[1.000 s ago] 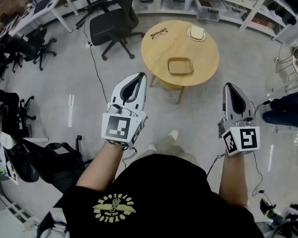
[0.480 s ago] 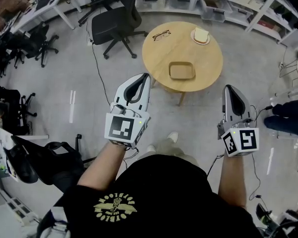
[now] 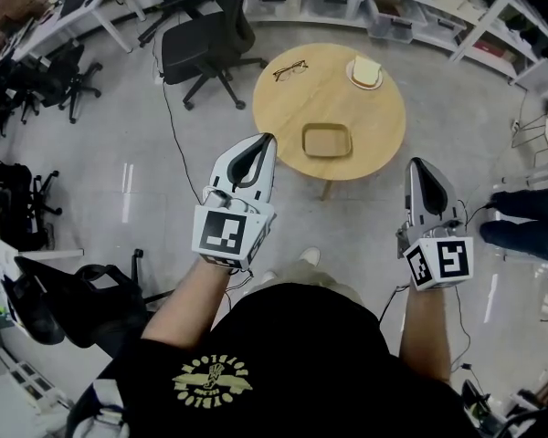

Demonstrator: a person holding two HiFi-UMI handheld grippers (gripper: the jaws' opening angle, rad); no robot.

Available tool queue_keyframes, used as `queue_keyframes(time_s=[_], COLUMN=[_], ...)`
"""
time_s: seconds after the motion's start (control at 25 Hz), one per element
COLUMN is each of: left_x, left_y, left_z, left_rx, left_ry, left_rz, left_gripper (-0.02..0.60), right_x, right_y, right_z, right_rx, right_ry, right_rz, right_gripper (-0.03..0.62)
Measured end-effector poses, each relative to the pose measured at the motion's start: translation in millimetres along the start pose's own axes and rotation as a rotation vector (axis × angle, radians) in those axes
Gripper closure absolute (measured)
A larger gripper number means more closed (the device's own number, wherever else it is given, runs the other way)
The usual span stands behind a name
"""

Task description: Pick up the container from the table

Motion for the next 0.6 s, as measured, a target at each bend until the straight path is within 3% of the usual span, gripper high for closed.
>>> queue_keyframes(time_s=[0.6], left_x=[21.3], left_y=[26.0], left_z=[-56.4], left_rx=[0.015], left_ry=[0.034], left_rz=[-0.024], left_gripper=[0.563], right_x=[69.2], right_y=[7.8], right_z=[-24.8], right_rx=[0.037], right_ry=[0.038], right_rz=[-0.033], right_gripper=[0.579])
Point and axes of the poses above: the fingertips, and each gripper's own axes: z backward along the fingers, x to its right, y out of its top, the point moved 7 cm from there along z, backward along the fingers, and after that the axes turned 5 degrees about -z, right-handed, at the moved point
